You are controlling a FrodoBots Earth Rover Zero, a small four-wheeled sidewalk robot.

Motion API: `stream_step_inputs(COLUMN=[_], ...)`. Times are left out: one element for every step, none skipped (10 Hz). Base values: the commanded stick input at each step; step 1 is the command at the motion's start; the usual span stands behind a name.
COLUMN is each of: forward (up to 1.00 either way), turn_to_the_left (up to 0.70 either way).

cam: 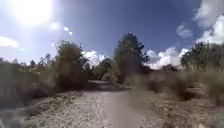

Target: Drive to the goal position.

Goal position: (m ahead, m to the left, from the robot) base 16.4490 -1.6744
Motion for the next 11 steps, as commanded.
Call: stream_step_inputs(forward=[0.45, 0.45, 0.45, 0.45, 0.45, 0.45, 0.45, 0.45, 0.45, 0.45, 0.45], turn_to_the_left=[0.0, 0.0, 0.0, 0.0, 0.0, 0.0, 0.0, 0.0, 0.0, 0.0, 0.0])
